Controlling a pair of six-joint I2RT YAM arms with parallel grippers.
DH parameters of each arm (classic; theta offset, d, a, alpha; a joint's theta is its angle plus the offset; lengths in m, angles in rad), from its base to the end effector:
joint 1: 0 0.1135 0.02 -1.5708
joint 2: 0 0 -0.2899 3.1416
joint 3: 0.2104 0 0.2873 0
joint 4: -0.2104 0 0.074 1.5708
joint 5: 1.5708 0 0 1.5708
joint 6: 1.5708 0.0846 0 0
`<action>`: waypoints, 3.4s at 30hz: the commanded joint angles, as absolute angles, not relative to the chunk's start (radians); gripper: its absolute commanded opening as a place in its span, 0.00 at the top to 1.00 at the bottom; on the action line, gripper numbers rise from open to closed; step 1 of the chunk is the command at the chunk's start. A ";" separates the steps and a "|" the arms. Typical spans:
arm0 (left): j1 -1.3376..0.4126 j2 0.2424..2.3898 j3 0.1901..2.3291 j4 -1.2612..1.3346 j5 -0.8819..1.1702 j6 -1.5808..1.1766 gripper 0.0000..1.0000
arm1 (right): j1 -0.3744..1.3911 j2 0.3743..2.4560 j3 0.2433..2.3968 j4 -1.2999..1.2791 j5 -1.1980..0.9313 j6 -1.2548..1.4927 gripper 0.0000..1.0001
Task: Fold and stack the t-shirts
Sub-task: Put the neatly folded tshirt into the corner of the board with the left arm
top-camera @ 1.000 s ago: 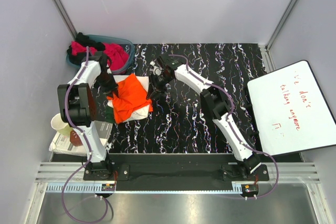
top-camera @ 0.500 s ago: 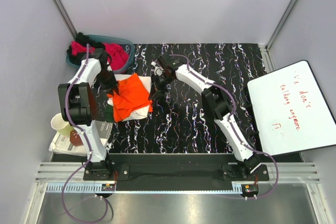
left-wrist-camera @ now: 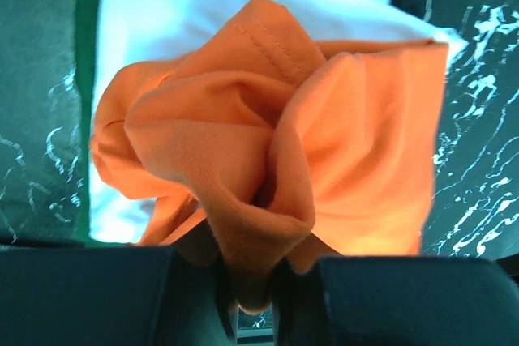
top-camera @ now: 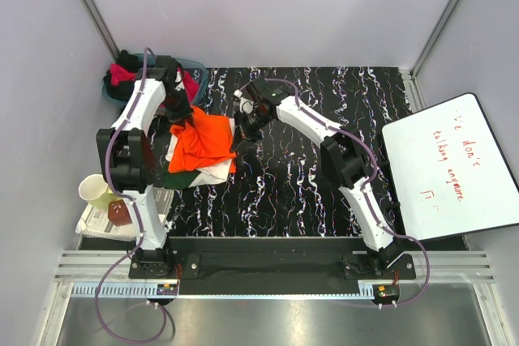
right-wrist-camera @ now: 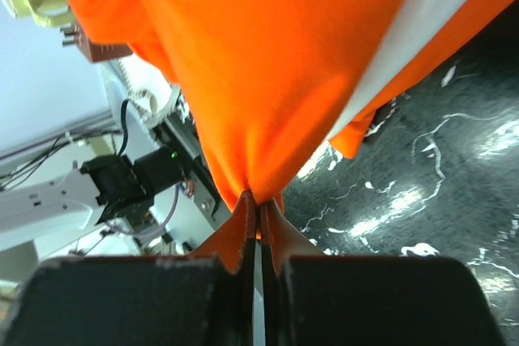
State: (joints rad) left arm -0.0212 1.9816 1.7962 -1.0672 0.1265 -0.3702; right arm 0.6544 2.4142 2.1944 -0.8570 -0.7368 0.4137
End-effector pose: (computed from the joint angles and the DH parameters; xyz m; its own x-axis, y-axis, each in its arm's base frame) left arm 0.4721 -0.0207 0.2365 -0.9071 -0.3397 -0.2483 -0.2872 0.9311 -0.2249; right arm 0.4324 0.4034 0.1832 -0.9225 -0.3324 -0.1963 -0.3634 0.5759 0.7323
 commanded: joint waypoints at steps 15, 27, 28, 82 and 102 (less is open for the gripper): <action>-0.029 2.060 1.911 -1.166 -0.035 -0.397 0.01 | 0.716 2.480 2.264 -1.106 -0.833 0.248 0.96; -0.031 1.810 1.763 -1.131 0.072 -0.354 0.01 | 0.718 2.393 2.272 -1.120 -0.623 0.229 0.00; -0.031 1.801 1.749 -1.131 0.078 -0.357 0.01 | 0.718 2.388 2.269 -1.120 -0.617 0.230 0.00; 0.057 1.784 1.482 -1.192 0.054 -0.384 0.74 | 0.528 2.329 2.209 -1.098 -0.568 0.235 0.00; 0.034 1.603 1.296 -0.729 0.699 -0.445 1.00 | 0.479 2.318 2.148 -1.055 -0.580 0.247 0.00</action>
